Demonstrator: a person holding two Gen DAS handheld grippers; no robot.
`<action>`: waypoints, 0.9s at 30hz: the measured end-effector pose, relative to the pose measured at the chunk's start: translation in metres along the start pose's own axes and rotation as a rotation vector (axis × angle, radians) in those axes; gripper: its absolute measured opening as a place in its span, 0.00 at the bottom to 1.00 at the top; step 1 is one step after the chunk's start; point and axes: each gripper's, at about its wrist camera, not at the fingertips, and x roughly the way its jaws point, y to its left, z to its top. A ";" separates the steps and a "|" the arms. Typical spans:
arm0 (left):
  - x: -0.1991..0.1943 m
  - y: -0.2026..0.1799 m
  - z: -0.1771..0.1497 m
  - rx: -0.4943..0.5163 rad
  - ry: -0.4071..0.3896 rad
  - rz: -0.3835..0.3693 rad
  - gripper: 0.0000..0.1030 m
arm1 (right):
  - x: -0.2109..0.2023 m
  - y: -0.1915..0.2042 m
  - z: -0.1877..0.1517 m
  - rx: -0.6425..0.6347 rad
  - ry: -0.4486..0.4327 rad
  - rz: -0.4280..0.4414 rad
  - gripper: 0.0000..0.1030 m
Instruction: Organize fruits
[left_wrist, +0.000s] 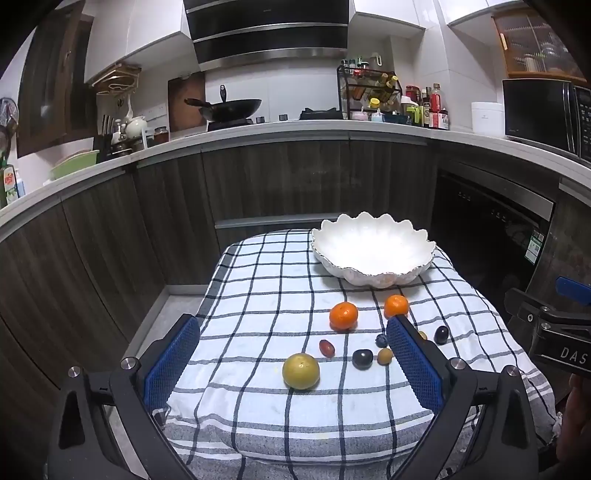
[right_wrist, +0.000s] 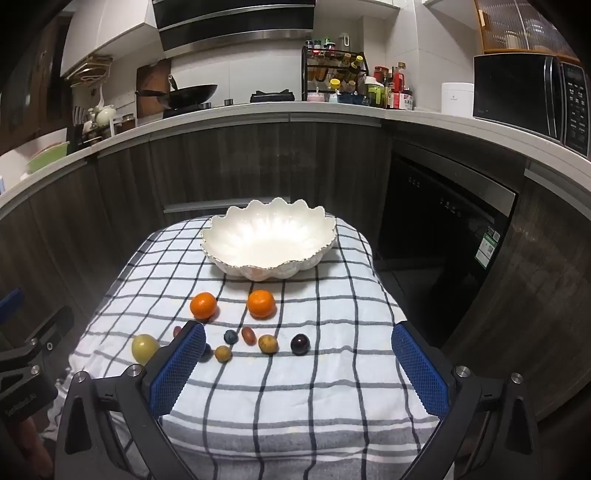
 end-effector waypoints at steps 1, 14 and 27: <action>0.000 0.000 0.000 0.000 0.000 -0.003 1.00 | 0.000 0.000 0.000 -0.001 0.000 0.000 0.99; -0.002 0.003 -0.002 -0.014 -0.002 -0.037 1.00 | 0.000 0.000 -0.001 -0.003 -0.006 0.001 0.99; -0.002 0.003 -0.001 -0.014 -0.001 -0.039 1.00 | -0.005 0.004 0.001 -0.004 -0.004 0.000 0.99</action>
